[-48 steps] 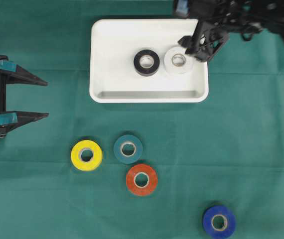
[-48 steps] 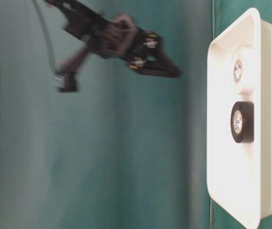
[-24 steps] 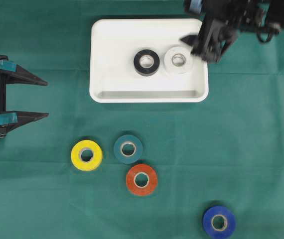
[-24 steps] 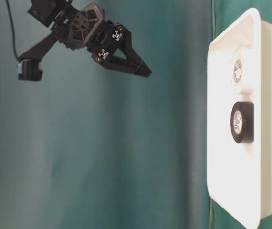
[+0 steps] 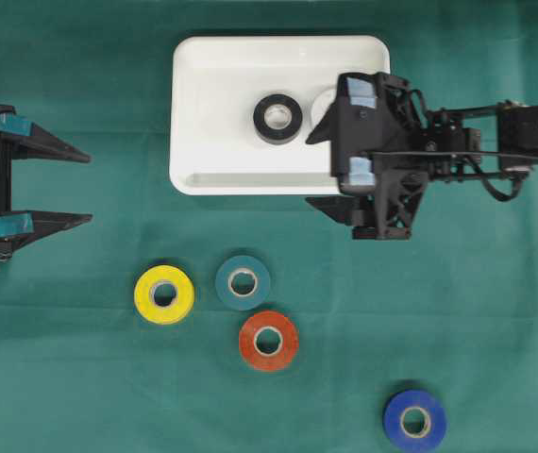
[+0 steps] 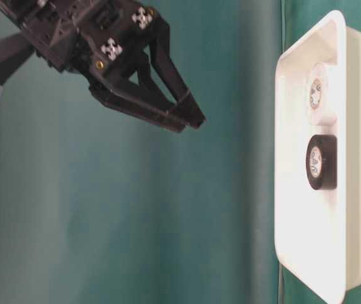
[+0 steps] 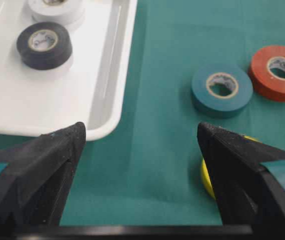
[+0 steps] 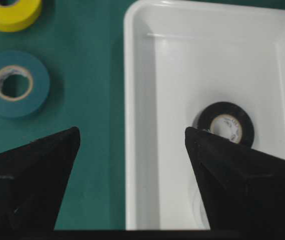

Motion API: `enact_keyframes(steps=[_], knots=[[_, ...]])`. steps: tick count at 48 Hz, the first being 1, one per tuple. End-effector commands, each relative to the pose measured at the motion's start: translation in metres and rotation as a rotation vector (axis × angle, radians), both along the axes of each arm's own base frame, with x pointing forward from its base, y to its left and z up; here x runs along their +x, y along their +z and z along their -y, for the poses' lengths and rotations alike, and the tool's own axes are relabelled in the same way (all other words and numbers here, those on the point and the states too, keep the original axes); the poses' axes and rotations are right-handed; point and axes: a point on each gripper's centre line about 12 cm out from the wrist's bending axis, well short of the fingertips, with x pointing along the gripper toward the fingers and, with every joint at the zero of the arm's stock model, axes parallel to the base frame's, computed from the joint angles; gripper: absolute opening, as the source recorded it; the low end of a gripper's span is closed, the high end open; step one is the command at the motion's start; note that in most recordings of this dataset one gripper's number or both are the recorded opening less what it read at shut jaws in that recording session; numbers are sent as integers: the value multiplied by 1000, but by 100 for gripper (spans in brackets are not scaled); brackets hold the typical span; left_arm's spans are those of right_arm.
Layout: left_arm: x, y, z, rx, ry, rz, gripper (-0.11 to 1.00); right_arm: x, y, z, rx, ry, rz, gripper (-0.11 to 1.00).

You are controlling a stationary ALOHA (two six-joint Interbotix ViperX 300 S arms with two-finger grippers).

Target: Pick up the tape from a random location and place it into the white case.

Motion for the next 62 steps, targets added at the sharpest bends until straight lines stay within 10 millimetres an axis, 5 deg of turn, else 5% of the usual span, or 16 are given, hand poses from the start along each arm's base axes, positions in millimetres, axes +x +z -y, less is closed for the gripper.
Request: enact_keyframes(steps=[1, 22, 38, 53, 62], knots=[[2, 5, 0, -2, 2, 14, 90, -11, 21, -5, 1, 11, 72, 86], [2, 5, 0, 5, -1, 13, 90, -105, 41, -19, 15, 55, 313, 86], [2, 5, 0, 5, -1, 12, 90, -151, -9, -24, 31, 79, 384, 86], [2, 4, 0, 5, -1, 10, 90, -166, -54, -26, 91, 62, 353, 86], [2, 4, 0, 4, -1, 3, 90, -168, -65, -27, 108, 59, 371, 86]])
